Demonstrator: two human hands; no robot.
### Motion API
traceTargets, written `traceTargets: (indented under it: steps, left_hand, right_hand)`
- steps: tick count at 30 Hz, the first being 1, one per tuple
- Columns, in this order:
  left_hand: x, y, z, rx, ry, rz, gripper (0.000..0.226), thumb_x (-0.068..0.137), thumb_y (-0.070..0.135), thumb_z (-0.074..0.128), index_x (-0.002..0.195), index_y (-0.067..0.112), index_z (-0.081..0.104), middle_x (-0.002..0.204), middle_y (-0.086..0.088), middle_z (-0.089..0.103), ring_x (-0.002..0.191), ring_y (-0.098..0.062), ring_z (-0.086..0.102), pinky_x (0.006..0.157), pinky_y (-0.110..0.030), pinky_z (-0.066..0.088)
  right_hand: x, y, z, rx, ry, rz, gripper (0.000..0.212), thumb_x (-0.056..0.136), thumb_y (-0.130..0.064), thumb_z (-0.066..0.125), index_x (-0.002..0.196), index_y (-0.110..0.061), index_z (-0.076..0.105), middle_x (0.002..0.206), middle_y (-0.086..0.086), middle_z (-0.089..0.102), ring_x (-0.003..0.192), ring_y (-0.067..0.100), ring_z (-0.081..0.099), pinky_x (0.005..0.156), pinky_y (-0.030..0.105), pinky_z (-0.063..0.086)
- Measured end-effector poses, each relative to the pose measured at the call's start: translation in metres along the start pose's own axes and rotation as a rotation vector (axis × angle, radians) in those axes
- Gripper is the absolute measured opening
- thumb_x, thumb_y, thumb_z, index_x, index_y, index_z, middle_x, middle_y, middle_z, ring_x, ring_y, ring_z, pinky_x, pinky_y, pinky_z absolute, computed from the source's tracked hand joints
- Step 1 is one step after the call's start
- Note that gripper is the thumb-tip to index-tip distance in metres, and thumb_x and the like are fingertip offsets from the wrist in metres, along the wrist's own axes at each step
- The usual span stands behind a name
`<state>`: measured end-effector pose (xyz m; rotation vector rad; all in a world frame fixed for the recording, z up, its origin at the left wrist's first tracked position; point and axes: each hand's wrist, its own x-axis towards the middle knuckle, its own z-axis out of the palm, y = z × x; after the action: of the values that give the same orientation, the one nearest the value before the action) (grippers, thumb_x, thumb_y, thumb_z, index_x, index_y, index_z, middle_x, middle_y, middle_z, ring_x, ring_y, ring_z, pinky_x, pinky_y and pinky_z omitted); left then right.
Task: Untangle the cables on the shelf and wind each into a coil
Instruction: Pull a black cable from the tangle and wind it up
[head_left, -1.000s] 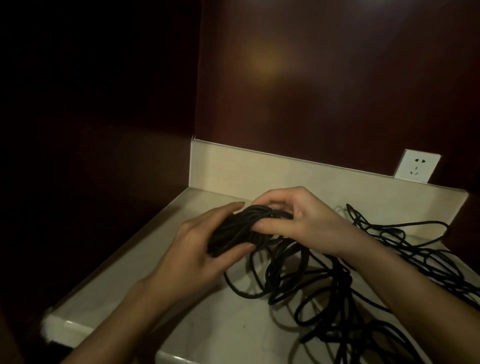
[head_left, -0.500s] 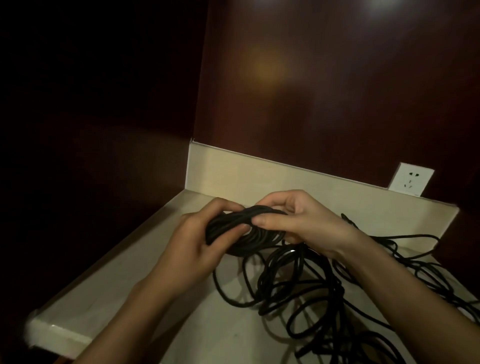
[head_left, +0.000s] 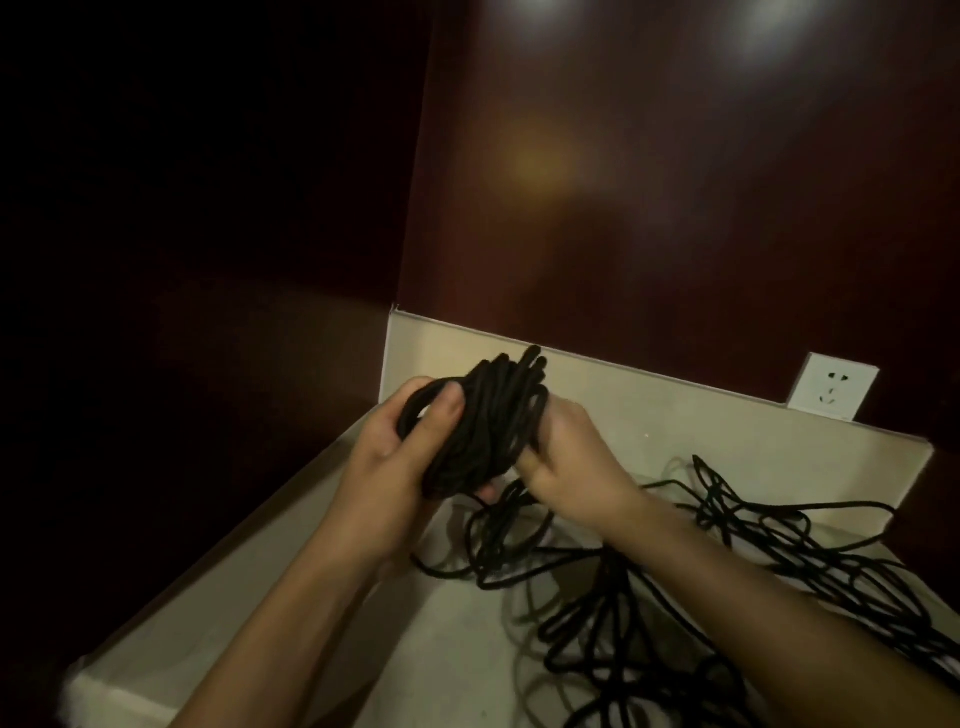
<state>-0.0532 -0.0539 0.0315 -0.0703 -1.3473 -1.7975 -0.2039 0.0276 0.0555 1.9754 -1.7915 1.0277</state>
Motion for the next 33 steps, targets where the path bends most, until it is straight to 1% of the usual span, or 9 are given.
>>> traceTargets:
  steps: [4,7,11,14,18,23,25,30,33]
  left_hand:
    - [0.01,0.001,0.002,0.199,0.097,0.128,0.037,0.087,0.036,0.067,0.119,0.018,0.064,0.104,-0.008,0.072,0.096,-0.031,0.072,0.073,-0.045,0.06]
    - [0.014,0.006,0.002,0.163,0.113,0.172,0.029,0.096,0.029,0.063,0.118,0.011,0.067,0.098,-0.008,0.074,0.087,-0.026,0.073,0.064,-0.036,0.057]
    - [0.019,0.01,0.004,0.025,0.151,0.147,0.034,0.092,0.03,0.054,0.113,0.006,0.066,0.083,-0.002,0.071,0.074,-0.016,0.068,0.054,-0.026,0.053]
    - [0.024,0.008,0.002,-0.042,0.227,0.136,0.032,0.089,0.035,0.056,0.106,0.01,0.067,0.084,-0.002,0.071,0.076,-0.015,0.068,0.055,-0.024,0.053]
    - [0.031,0.012,0.0,-0.107,0.268,0.153,0.03,0.085,0.038,0.058,0.101,0.014,0.066,0.086,-0.001,0.072,0.077,-0.014,0.068,0.056,-0.024,0.054]
    - [0.023,-0.008,0.02,0.199,0.212,0.276,0.016,0.092,0.028,0.066,0.101,0.015,0.069,0.089,0.003,0.074,0.083,-0.019,0.073,0.061,-0.034,0.06]
    - [0.015,-0.027,0.044,0.305,0.102,0.285,0.007,0.095,0.018,0.066,0.1,0.018,0.07,0.092,0.01,0.075,0.088,-0.006,0.071,0.074,-0.023,0.057]
    - [0.016,-0.029,0.093,0.293,0.069,0.326,0.012,0.096,0.011,0.063,0.104,0.018,0.069,0.094,0.016,0.073,0.093,-0.001,0.069,0.078,-0.014,0.053]
    - [0.039,-0.016,0.075,0.252,0.24,0.39,0.006,0.095,0.028,0.067,0.1,0.028,0.07,0.093,0.017,0.073,0.091,-0.004,0.07,0.08,-0.026,0.057]
  right_hand:
    - [-0.017,-0.003,0.026,-0.52,0.046,0.132,0.059,0.07,-0.022,0.08,0.123,-0.006,0.059,0.11,0.015,0.061,0.093,0.031,0.062,0.076,0.038,0.054]
    - [-0.025,-0.011,0.02,-0.78,0.015,0.226,0.083,0.069,-0.038,0.081,0.137,-0.007,0.045,0.107,0.007,0.059,0.091,0.027,0.06,0.074,0.039,0.053]
    - [-0.034,-0.001,-0.006,-0.305,-0.254,0.314,0.033,0.093,-0.043,0.059,0.118,-0.023,0.053,0.085,-0.013,0.065,0.083,0.014,0.065,0.073,0.036,0.051]
    - [-0.034,0.016,-0.023,0.275,-0.188,0.418,0.009,0.093,-0.029,0.066,0.092,-0.02,0.068,0.065,-0.003,0.055,0.061,0.02,0.051,0.063,0.036,0.041]
    - [-0.031,0.021,-0.042,0.37,-0.307,0.412,0.008,0.097,-0.024,0.063,0.096,-0.022,0.07,0.068,0.004,0.051,0.063,0.022,0.046,0.062,0.034,0.034]
    - [-0.005,0.036,-0.054,-0.889,-0.47,0.253,0.036,0.103,-0.042,0.044,0.134,-0.029,0.057,0.126,0.002,0.056,0.122,0.026,0.046,0.1,0.036,0.032]
    - [0.016,0.048,-0.06,-1.051,-0.547,0.392,0.037,0.104,-0.032,0.042,0.137,-0.017,0.053,0.137,0.006,0.05,0.13,0.026,0.041,0.104,0.035,0.029]
    - [0.053,0.102,-0.067,-0.286,0.066,1.011,0.036,0.103,-0.032,0.039,0.13,-0.018,0.06,0.137,0.005,0.059,0.125,0.026,0.056,0.093,0.034,0.041]
    - [0.047,0.096,-0.039,-0.096,0.393,0.884,0.024,0.098,-0.016,0.051,0.118,-0.013,0.065,0.12,0.013,0.067,0.112,0.035,0.06,0.088,0.037,0.048]
